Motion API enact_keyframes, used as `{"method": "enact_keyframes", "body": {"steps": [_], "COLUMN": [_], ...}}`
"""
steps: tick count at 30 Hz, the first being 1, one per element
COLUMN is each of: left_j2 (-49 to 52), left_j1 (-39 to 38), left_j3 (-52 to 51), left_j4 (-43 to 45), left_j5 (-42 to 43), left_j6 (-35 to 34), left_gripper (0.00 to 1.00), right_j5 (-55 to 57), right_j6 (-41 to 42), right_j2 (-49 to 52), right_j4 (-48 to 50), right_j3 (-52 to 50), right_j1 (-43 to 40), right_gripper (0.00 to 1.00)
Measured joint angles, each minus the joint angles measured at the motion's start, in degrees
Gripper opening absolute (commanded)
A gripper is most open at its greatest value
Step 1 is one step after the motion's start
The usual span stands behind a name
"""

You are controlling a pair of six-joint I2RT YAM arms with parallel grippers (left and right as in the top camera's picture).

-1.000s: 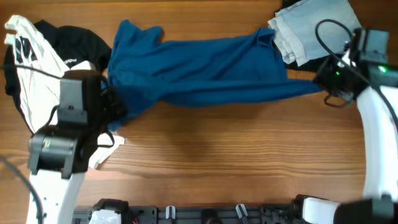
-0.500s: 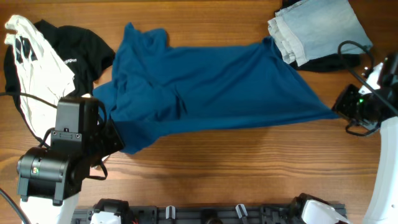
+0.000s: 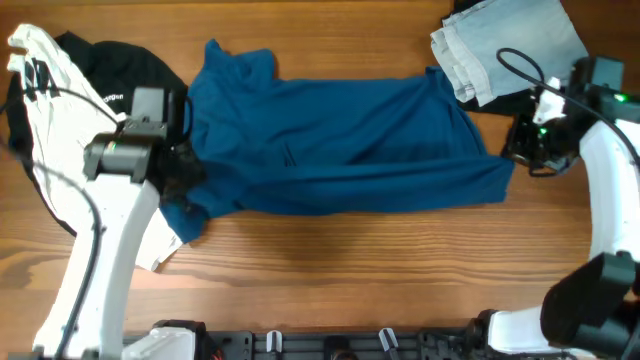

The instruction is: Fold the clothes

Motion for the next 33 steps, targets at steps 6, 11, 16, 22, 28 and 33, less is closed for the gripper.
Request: {"method": "enact_keyframes", "body": {"steps": [6,11,16,22,28,33], "left_j2": [9.7,13.31,14.23,15.69,19.08,20.46], "left_j1": [3.13,5.16,5.33,5.33,5.33,5.33], "left_j3": [0.0,0.0,0.0,0.0,0.0,0.0], "left_j4": [6.78,13.16,19.06,20.57,20.55,19.82], "left_j5": [-1.03,-0.98,-0.72,0.96,2.29,2.62], "left_j6": [0.0,1.97,4.61,5.64,5.68,6.23], "left_gripper": [0.04,0.04,0.04,0.04,0.11,0.77], "right_j5": [-0.42,-0.42,-0.9,-1.03,-1.05,-1.03], "right_j6": [0.02,0.02,0.02,0.02,0.02,0.11], "right_j2": [4.68,8.61,12.39,12.74,12.79,12.79], "right_j4": [6.32,10.27,13.55,16.94,17.79,17.81], "right_j3": [0.0,0.0,-0.02,-0.02,-0.02,-0.02], "right_j1": [3.26,3.28,3.45,5.46,6.23,6.23], "right_gripper": [0.04,0.05,0.04,0.04,0.04,0.39]}}
